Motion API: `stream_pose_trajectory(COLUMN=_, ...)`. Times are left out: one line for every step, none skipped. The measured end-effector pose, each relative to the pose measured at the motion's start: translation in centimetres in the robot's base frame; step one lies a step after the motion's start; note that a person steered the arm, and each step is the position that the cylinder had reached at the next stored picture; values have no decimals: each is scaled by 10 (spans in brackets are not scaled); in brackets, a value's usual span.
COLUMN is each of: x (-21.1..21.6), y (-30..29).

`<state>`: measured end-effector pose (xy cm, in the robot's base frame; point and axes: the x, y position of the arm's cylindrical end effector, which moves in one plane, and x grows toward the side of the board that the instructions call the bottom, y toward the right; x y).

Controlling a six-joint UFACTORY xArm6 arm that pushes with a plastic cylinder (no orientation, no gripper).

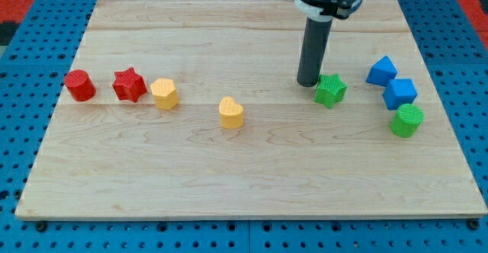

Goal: Place green star to the bottom right of the yellow heart

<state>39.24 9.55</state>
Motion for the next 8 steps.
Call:
stream_pose_trajectory(x=-20, y=0)
stream_pose_trajectory(x=-7, y=26)
stream_pose_trajectory(x=36, y=24)
stream_pose_trajectory(x=63, y=24)
stream_pose_trajectory(x=64, y=49)
stream_pose_trajectory(x=85, y=60)
stream_pose_trajectory(x=91, y=33)
stream_pose_trajectory(x=91, y=19)
